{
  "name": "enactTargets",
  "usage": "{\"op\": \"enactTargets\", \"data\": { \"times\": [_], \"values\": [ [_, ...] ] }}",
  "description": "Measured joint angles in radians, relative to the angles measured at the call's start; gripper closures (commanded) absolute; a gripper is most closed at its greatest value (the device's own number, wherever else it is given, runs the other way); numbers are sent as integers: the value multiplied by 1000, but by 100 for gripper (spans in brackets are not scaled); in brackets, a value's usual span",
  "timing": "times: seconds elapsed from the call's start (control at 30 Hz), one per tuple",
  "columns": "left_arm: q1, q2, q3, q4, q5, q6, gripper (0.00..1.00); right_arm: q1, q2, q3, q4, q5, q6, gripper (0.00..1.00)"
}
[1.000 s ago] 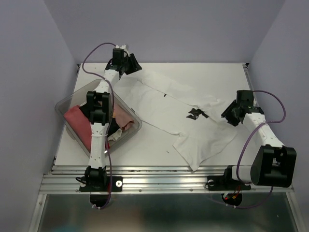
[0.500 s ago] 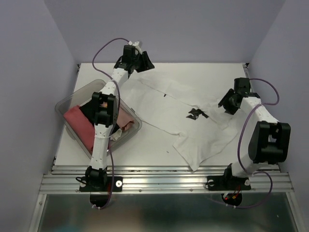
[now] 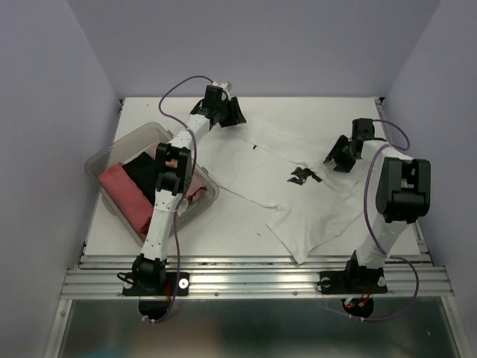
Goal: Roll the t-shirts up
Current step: Fold the T-shirt at the center of the board.
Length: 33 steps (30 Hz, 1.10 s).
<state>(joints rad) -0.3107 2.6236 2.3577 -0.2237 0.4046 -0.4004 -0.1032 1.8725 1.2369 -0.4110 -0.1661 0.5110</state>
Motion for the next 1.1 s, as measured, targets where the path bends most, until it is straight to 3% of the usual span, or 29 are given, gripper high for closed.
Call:
{"op": "enactTargets", "data": {
  "times": [0.4,0.93,1.1],
  "values": [
    [20,13,-8,-21,-31,0,44,37,-33,-79,36,-118,-47,44],
    [18,11,-26,-23,-53,11,44,263,-238,-208,-56,-227,-77,44],
    [18,10,-27,-28,-57,11,44,291,-314,-220,-154,-89,-73,44]
  ]
}}
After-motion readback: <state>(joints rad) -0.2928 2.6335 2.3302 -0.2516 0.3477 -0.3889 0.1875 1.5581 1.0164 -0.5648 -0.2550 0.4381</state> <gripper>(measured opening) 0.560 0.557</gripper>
